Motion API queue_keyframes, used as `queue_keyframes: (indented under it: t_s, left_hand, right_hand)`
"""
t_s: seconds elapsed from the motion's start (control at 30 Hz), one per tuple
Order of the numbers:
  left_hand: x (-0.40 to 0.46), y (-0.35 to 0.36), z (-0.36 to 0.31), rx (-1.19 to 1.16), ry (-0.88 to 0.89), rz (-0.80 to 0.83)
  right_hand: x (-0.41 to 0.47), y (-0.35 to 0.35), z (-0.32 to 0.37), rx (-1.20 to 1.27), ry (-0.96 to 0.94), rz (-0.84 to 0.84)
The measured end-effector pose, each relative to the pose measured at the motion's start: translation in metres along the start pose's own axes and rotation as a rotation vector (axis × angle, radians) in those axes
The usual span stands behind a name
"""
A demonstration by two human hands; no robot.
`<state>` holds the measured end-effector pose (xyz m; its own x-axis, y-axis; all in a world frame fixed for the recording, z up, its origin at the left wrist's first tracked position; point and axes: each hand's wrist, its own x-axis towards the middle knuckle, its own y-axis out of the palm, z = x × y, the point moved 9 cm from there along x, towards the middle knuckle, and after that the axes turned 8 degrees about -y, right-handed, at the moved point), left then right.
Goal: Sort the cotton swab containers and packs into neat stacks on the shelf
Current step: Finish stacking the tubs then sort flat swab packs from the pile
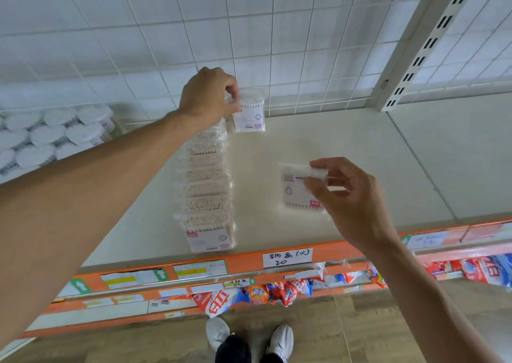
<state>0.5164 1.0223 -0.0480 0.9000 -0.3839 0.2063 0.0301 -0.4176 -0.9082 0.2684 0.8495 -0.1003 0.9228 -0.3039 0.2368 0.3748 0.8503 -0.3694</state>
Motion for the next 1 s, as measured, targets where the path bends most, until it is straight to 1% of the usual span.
queue_keyframes:
  t_s: [0.13,0.3,0.47,0.67,0.8,0.87,0.9,0.97,1.0]
  left_hand:
    - [0.000,0.003,-0.008,0.047,0.023,0.017]
    - [0.000,-0.002,-0.020,0.168,0.089,-0.019]
    - [0.001,-0.003,-0.023,0.238,0.105,0.025]
    - [0.001,-0.004,-0.020,0.237,0.089,-0.002]
    - [0.001,-0.003,-0.017,0.246,0.070,0.020]
    - [-0.009,-0.017,-0.023,0.195,0.074,-0.010]
    - [-0.020,-0.031,-0.028,0.113,0.079,-0.052]
    - [-0.058,-0.061,-0.046,-0.145,0.110,-0.108]
    - [-0.083,-0.068,-0.057,-0.272,0.126,-0.074]
  right_hand:
    - [-0.001,-0.001,-0.001,0.004,0.006,0.006]
    - [-0.003,0.003,-0.001,0.019,0.009,0.020]
    - [-0.004,0.011,-0.003,0.045,0.018,0.033]
    - [-0.004,0.020,0.001,0.049,0.021,0.069]
    - [-0.001,0.021,0.005,0.009,0.023,0.081]
    - [-0.004,0.017,0.012,0.008,0.011,0.083]
    - [-0.006,0.012,0.018,0.031,0.007,0.068]
    - [-0.009,-0.003,0.033,0.137,-0.004,0.004]
    - [-0.012,-0.011,0.040,0.206,-0.005,-0.032]
